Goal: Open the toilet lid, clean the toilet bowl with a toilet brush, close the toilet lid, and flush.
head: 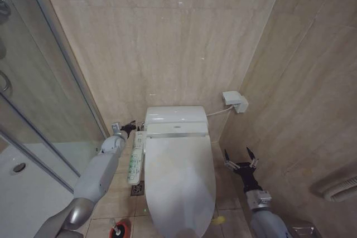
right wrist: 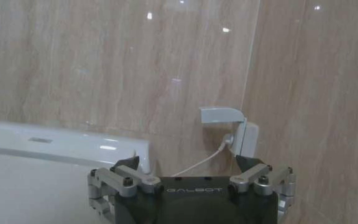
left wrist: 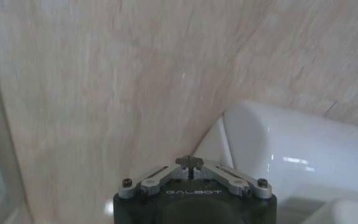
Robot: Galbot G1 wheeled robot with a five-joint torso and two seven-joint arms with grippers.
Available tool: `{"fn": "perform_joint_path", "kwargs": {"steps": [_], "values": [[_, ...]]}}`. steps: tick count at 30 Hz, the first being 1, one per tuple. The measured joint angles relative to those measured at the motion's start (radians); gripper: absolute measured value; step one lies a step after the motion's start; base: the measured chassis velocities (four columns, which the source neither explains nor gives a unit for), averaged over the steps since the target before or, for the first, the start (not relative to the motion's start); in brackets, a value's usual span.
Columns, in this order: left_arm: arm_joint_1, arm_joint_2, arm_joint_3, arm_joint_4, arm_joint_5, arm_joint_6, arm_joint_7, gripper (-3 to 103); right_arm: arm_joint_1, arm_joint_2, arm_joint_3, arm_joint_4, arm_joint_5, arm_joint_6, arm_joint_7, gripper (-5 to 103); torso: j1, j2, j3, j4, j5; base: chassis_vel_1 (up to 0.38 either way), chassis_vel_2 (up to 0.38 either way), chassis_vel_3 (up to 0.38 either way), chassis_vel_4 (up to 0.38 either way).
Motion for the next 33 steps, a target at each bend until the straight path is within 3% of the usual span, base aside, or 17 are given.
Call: {"fn": "perform_joint_path", "kwargs": {"steps": [9,16,33], "values": [[-0.046,-0.017,0.001,0.083,-0.025,0.010,0.025,0,0.000,0.000,0.000,0.000,0.000,0.000,0.000,100,0.000,0.000,0.000,0.0000,-0.0001,0.000,0.000,0.000,0.000],[-0.078,-0.030,-0.003,0.138,-0.024,-0.038,0.110,0,0.000,0.000,0.000,0.000,0.000,0.000,0.000,100,0.000,0.000,0.000,0.0000,0.0000,0.000,0.000,0.000,0.000],[-0.061,-0.063,-0.020,0.162,-0.072,-0.010,0.067,0,0.000,0.000,0.000,0.000,0.000,0.000,0.000,100,0.000,0.000,0.000,0.0000,0.0001,0.000,0.000,0.000,0.000]]}}
